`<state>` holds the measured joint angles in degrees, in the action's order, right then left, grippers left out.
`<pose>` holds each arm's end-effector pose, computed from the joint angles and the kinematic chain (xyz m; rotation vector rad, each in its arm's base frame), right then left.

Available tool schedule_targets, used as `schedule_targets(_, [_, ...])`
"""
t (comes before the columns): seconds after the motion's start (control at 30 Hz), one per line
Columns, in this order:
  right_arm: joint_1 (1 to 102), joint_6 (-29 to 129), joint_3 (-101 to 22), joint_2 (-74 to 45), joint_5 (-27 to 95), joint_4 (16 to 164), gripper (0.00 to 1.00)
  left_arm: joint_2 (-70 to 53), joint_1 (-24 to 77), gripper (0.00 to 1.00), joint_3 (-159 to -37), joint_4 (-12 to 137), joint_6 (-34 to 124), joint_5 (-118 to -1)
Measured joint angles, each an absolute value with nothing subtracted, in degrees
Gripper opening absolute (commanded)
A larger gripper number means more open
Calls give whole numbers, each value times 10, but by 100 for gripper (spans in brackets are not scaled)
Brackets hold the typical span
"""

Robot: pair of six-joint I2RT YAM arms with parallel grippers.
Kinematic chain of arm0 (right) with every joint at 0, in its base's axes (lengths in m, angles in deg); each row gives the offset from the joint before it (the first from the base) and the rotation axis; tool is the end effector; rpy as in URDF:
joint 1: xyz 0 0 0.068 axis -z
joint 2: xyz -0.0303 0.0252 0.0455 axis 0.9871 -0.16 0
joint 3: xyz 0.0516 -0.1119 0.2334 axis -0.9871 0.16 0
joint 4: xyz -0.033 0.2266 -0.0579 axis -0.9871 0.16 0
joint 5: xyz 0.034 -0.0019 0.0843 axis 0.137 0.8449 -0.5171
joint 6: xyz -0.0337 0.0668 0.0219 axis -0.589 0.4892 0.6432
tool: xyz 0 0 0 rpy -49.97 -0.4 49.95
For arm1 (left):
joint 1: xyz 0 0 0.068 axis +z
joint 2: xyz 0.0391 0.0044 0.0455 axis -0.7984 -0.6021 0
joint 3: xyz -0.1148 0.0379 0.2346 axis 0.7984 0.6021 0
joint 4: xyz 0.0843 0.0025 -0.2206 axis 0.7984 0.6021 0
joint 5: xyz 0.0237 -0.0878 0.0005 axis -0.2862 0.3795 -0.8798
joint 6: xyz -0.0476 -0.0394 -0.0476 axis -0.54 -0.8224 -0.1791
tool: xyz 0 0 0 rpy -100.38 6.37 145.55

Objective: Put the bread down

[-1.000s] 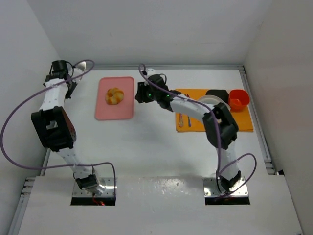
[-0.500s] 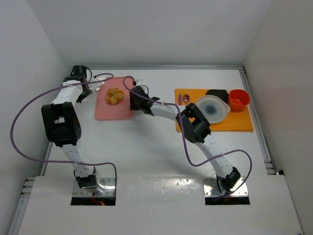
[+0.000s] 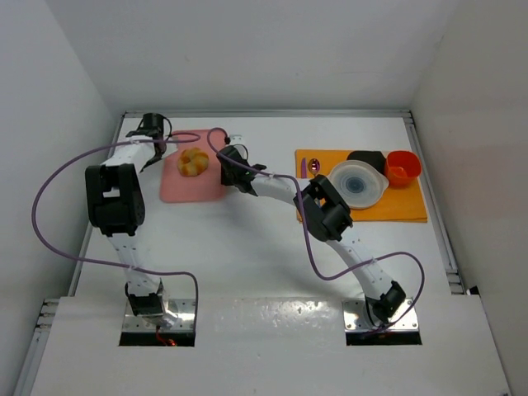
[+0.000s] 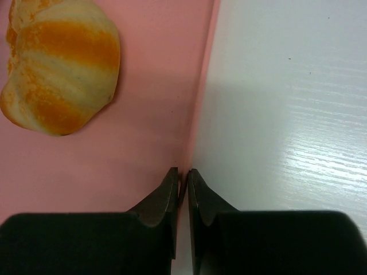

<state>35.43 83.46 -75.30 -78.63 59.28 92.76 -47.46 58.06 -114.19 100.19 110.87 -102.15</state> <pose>0.4030 0.3789 0.1062 0.0792 2.2263 0.4925 0.4036 0.0734 0.1892 0.9616 2.6419 1.0986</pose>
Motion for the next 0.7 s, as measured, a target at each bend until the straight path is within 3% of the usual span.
schedule_targets(0.3, [354, 865, -744, -786, 604, 917, 0, -455, 526, 0, -995, 847, 1216, -1106])
schedule_targets(0.7, [348, 887, -728, -780, 623, 902, 0, -429, 522, 0, -973, 838, 1292, -1092])
